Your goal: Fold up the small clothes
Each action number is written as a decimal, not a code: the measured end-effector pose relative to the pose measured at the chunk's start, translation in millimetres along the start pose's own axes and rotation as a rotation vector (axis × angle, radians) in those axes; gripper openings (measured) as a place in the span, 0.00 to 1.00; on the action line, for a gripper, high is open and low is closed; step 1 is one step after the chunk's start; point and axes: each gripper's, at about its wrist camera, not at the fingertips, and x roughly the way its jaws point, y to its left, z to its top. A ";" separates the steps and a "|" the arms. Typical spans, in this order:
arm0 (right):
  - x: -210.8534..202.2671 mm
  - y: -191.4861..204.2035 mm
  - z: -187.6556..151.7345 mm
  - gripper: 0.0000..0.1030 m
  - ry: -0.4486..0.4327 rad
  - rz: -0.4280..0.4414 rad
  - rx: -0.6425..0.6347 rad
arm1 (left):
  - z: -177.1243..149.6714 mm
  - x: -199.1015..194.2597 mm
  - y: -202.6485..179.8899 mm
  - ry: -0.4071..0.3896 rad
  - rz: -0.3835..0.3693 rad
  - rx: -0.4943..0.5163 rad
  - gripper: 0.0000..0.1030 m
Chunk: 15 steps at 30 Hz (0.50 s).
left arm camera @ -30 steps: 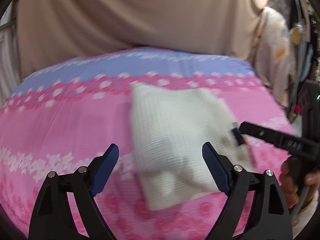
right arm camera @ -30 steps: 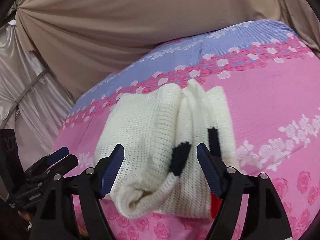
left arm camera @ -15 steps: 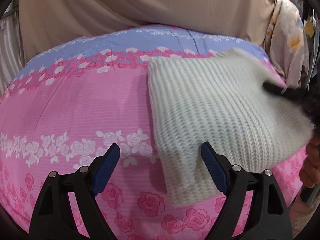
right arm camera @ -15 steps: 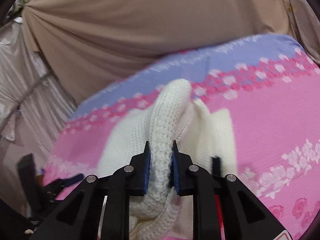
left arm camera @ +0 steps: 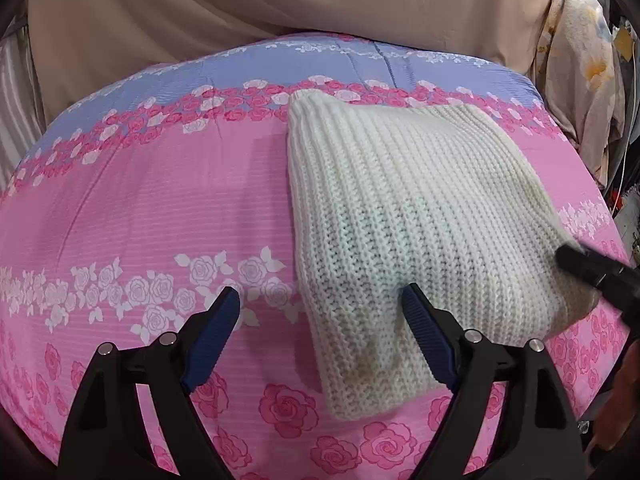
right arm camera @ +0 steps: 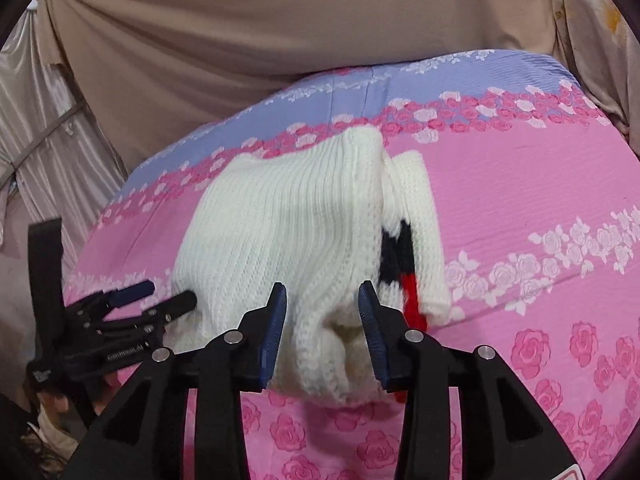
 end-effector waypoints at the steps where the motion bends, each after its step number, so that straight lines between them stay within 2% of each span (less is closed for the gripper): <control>1: 5.6 -0.2 -3.5 0.36 0.016 -0.027 -0.004 | -0.4 0.6 -0.4 0.002 0.000 0.000 0.79; 2: 3.5 -0.5 -6.0 0.26 0.015 -0.022 -0.001 | -0.8 0.7 -0.7 0.004 0.003 0.000 0.79; 5: -31.3 -0.2 -8.8 0.13 -0.071 0.083 0.026 | -1.5 -2.7 0.0 0.003 0.007 0.002 0.79; 7: -54.7 -2.0 -10.9 0.12 -0.126 0.116 0.038 | -2.4 -6.1 2.7 0.002 0.003 -0.008 0.79; 9: -45.8 -7.2 -15.0 0.12 -0.099 0.084 0.037 | -3.8 -7.2 4.2 0.002 -0.006 -0.014 0.79; 11: -3.6 -20.7 -28.6 0.12 0.022 -0.016 0.042 | -5.2 -2.8 3.8 0.011 -0.004 -0.010 0.79; 12: 14.2 -28.4 -36.8 0.11 0.065 0.006 0.070 | -6.1 0.0 3.9 0.019 -0.005 -0.010 0.79; 15: -4.8 -27.6 -31.1 0.13 0.024 0.037 0.105 | -6.2 -2.7 6.1 0.024 -0.006 -0.014 0.79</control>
